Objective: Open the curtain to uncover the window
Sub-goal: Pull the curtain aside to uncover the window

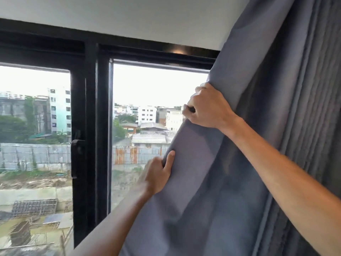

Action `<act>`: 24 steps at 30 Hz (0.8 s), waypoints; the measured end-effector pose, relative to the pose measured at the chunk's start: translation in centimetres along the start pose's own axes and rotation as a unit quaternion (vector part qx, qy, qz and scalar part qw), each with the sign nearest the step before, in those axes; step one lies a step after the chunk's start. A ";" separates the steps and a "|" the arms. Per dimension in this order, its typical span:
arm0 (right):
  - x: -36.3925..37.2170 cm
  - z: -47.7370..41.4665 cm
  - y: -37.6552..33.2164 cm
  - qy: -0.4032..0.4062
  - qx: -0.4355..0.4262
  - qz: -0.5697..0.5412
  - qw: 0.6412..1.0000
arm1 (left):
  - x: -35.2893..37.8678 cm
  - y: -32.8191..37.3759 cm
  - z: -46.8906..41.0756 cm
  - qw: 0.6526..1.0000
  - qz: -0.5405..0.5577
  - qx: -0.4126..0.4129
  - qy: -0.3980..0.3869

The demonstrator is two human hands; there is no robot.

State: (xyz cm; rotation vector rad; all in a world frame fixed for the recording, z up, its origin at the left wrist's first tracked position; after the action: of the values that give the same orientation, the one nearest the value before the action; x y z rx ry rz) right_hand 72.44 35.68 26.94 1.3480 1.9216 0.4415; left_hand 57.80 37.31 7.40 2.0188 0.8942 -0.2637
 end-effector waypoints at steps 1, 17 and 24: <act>-0.2 1.5 1.6 0.000 0.009 0.002 1.000 | 1.7 1.3 -0.1 1.000 0.006 0.004 -0.011; 2.0 18.6 21.1 -0.036 0.182 0.054 0.981 | 22.8 16.2 -3.4 0.985 0.077 0.028 -0.151; 5.2 25.8 26.8 -0.071 0.199 0.096 0.973 | 32.8 19.0 -3.9 0.980 0.093 0.016 -0.173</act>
State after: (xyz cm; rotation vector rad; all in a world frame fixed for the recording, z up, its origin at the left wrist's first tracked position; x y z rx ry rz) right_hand 108.02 47.51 24.98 1.7813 1.8289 0.0428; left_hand 93.67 49.96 5.79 1.9899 0.4837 -0.5082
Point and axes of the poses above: each hand's wrist, its own z-axis away from the middle knuckle, its own x-axis out of the palm, y = z × x, the point moved 5 cm from there along -z, towards the middle knuckle, and after that the axes turned 7 degrees about -x, right-handed, at the moved point
